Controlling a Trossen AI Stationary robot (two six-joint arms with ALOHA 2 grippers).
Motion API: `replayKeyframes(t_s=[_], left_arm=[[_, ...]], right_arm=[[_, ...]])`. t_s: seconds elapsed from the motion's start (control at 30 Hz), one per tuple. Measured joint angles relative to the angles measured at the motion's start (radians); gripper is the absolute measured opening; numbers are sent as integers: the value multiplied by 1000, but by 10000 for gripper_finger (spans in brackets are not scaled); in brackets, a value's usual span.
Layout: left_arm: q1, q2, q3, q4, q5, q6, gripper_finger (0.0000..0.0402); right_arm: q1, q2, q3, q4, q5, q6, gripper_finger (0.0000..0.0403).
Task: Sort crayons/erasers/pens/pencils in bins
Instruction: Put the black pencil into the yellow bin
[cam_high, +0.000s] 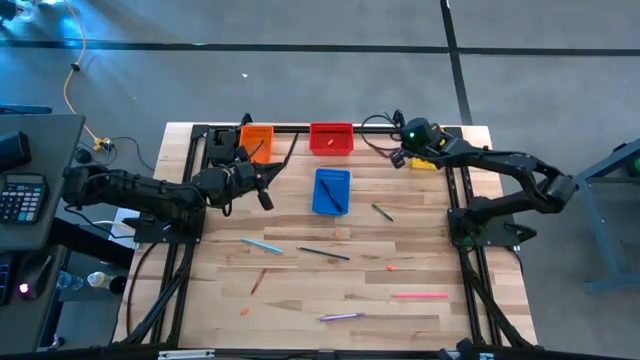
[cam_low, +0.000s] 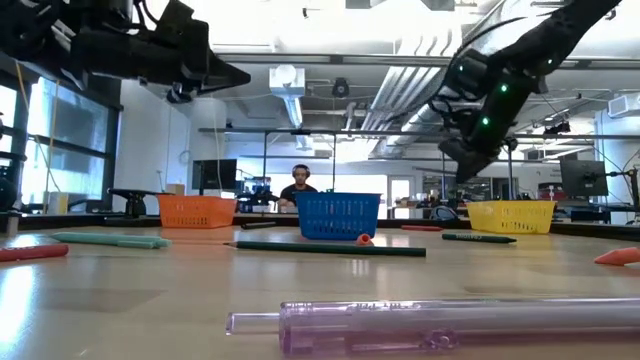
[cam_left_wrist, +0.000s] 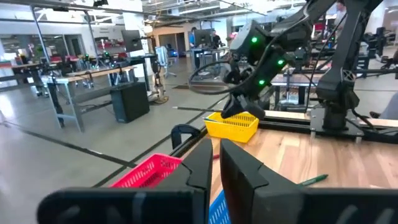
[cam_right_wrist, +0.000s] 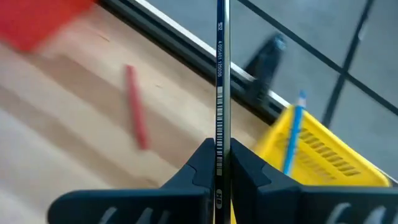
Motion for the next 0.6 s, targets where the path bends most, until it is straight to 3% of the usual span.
replayKeyframes(t_s=[0.4,0.6], left_arm=[[-3,5,0,-1,0,12,7],[-3,5,0,-1,0,8,7]], right_arm=[[-119,-1,-1,-115,97,18,5],[-132,-24,-94,-19,133,-3,4]])
